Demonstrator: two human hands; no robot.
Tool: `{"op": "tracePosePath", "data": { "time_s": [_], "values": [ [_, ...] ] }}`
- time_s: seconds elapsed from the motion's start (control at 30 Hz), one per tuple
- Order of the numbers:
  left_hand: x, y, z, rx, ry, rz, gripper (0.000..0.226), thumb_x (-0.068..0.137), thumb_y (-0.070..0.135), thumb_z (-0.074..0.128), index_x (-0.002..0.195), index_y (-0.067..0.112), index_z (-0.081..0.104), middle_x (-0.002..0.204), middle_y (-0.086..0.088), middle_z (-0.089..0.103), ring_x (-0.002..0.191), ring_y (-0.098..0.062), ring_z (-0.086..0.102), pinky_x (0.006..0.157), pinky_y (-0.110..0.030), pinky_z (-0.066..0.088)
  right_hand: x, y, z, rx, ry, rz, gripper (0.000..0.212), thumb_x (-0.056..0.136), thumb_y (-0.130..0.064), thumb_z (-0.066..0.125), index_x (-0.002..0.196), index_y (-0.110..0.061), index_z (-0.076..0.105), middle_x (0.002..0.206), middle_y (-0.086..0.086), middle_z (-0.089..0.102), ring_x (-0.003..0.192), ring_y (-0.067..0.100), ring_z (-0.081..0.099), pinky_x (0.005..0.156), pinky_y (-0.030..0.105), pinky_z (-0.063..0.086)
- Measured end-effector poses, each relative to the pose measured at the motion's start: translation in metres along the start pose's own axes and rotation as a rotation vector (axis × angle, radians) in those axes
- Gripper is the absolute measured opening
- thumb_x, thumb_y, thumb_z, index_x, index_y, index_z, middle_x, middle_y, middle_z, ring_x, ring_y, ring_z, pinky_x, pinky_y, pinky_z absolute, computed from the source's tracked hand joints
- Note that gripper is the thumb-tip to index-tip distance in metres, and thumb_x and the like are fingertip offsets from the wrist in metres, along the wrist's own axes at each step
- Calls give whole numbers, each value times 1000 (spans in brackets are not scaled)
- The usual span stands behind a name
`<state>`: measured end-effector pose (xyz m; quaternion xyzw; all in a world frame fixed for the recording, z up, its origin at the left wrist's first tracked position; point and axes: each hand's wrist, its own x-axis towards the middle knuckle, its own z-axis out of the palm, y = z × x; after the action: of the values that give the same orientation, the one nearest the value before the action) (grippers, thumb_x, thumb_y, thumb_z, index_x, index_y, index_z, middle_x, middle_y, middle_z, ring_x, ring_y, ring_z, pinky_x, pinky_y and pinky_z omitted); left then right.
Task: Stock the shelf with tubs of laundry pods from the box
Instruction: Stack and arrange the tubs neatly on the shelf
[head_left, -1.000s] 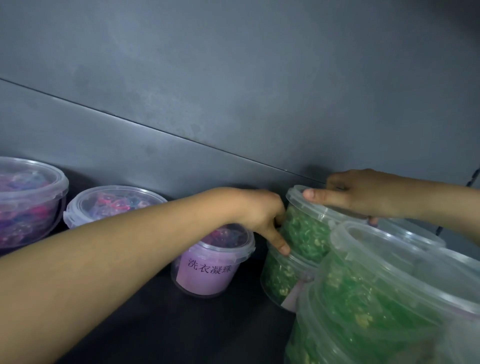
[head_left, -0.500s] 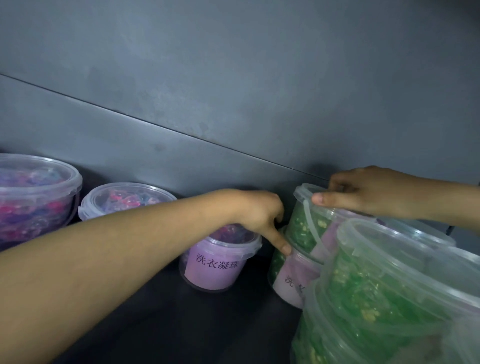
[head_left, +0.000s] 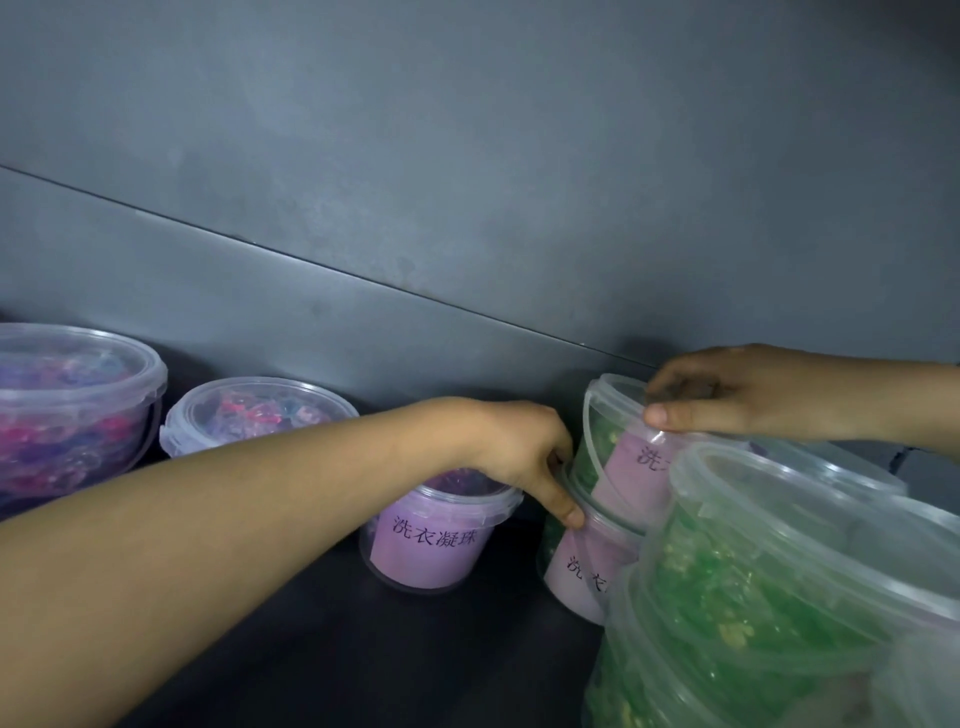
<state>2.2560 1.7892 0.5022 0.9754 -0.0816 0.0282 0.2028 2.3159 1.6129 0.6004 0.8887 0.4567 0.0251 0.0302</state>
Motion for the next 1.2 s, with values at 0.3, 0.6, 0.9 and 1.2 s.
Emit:
{"op": "tracePosePath", "data": {
  "time_s": [0.3, 0.6, 0.9, 1.2],
  "values": [
    [1, 1, -2, 15, -31, -2, 45, 73, 42, 75, 103, 10, 69, 101, -6, 71, 87, -21, 64, 84, -32, 51, 4, -5, 4, -33, 40, 93, 68, 56, -81, 34, 97, -31, 55, 98, -10, 57, 86, 6, 56, 70, 25, 46],
    [3, 6, -8, 26, -36, -10, 33, 77, 44, 69, 85, 12, 71, 64, 15, 60, 66, -6, 50, 72, -28, 43, -10, 17, -1, 171, -95, -7, 67, 57, -85, 50, 113, -48, 51, 123, -16, 54, 105, -2, 53, 83, 8, 40],
    [-20, 10, 3, -49, -22, -10, 39, 78, 47, 68, 104, 18, 71, 101, 2, 73, 91, -3, 63, 95, -35, 50, -38, 22, -16, 262, -281, -96, 71, 63, -80, 47, 124, -44, 53, 127, -28, 54, 111, -14, 51, 93, 8, 42],
    [-35, 23, 6, 49, -35, -8, 52, 76, 55, 63, 105, 12, 68, 89, 11, 68, 83, -7, 63, 89, -28, 50, -48, 24, -6, 280, -228, -137, 67, 67, -58, 59, 131, -44, 46, 140, -22, 42, 127, -3, 37, 101, 15, 31]
  ]
}}
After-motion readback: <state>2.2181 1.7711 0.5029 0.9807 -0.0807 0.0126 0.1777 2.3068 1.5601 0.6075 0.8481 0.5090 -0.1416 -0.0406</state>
